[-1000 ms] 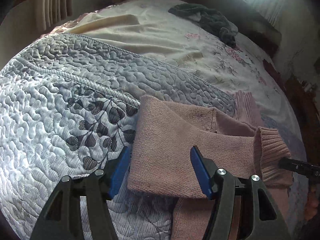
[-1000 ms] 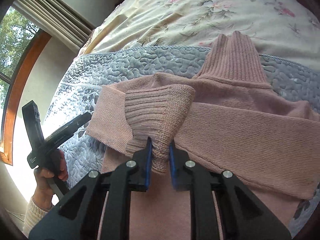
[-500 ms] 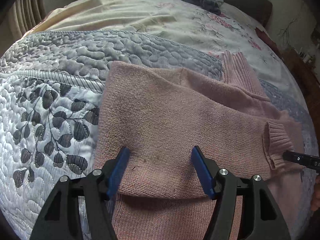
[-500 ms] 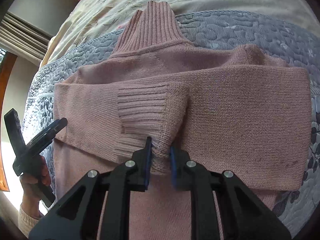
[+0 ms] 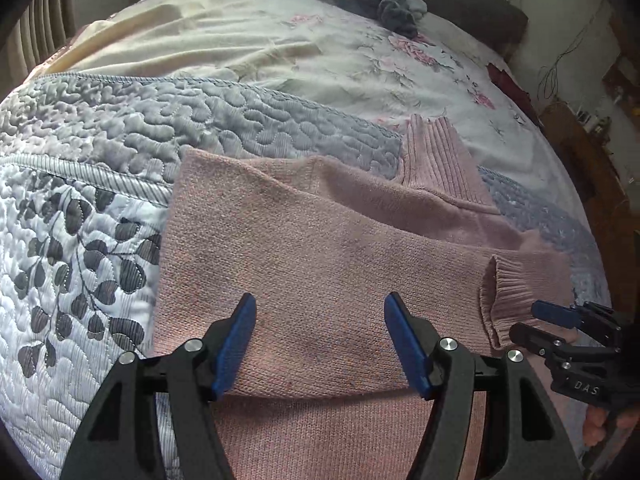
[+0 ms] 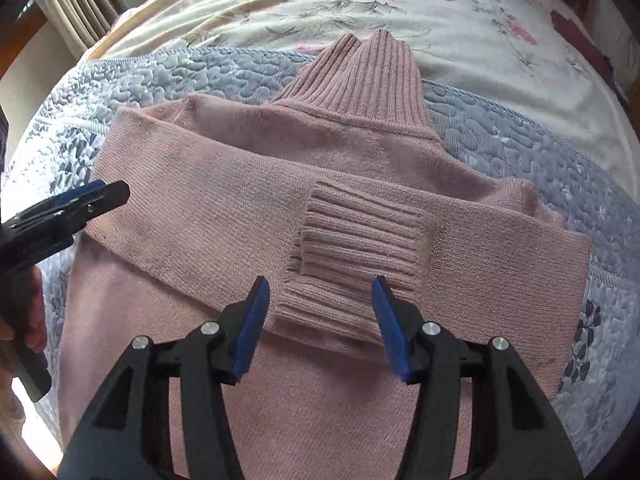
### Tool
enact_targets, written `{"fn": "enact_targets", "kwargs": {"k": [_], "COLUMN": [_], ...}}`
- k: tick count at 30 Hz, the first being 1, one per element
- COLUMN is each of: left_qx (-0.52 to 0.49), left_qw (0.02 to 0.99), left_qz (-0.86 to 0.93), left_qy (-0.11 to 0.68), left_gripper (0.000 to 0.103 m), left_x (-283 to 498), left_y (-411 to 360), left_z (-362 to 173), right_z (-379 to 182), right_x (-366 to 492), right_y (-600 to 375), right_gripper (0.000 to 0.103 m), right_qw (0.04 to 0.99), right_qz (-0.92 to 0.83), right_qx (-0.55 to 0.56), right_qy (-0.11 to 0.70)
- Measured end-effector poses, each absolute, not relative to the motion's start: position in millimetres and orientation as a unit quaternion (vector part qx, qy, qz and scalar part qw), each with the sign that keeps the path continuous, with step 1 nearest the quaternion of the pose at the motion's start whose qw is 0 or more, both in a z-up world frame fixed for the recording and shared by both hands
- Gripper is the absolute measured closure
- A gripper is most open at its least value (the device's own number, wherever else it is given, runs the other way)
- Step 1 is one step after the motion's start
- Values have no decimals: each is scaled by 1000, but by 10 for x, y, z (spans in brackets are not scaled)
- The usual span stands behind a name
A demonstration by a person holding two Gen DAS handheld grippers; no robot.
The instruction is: Fold small clothes
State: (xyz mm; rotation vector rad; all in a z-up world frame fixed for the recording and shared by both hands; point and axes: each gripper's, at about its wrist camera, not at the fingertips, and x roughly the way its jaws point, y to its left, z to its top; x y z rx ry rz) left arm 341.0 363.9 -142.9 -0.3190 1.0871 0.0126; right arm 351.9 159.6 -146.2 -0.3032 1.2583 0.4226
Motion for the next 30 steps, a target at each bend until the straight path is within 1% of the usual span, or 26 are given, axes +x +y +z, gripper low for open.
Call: {"fn": "enact_targets", "kwargs": {"k": [2,4,5,6,7,8,14,19,21,22,23,24,26,30], "left_qx": [-153,-154,-152,-150,-148,-146,-143,-139,-139,-139,-138,-137,-135,-151], "left_qw": [838,832,832,832,832,832,832,834,834,834,833,833,832,833], "left_qz": [8,11,11,10,9,8,10,8,8,9,9,10,12,7], "left_qy": [524,533,534,535,535,535,535,534,534,534,535,536,537,532], "left_gripper": [36,36,36,36,36,36,36,36,36,36,36,36,36,36], "left_x": [3431,3442,3443,3445,3443,3446,3458,3455,3454,3454,3455,3455,3457,3456], "left_y": [3617,3622,3625,3627,3629,3627,3622,3617,3618,3616,3616,3617,3610,3583], "left_z": [-1510,-1588,-1611,-1624,-1630,-1631,-1643,-1641,-1642,-1643,-1644,-1644,-1634,-1571], "right_z": [-1636,-1717,-1720,-1709,-1693,-1676,-1407,-1206,-1231,-1258,-1279,-1299,-1340,-1444], "right_x": [3522,3528,3529,3529,3534,3548,3659,3730,3744,3749,3751,3742,3739,3832], "right_y": [1686,1669,1655,1632,1598,1548,1011,425,198,93,4,-87,-236,-345], "right_gripper": [50,51,56,69,77,90,91,89,82,81,75,62,48,48], "right_qw": [768,768,768,768,770,770,777,785,780,778,779,779,775,761], "right_qz": [177,170,171,172,167,160,175,161,156,150,145,146,150,158], "right_qx": [-168,-169,-168,-167,-170,-171,-63,7,26,32,38,48,76,127], "right_qy": [592,594,594,593,592,593,601,599,606,609,609,608,609,617]}}
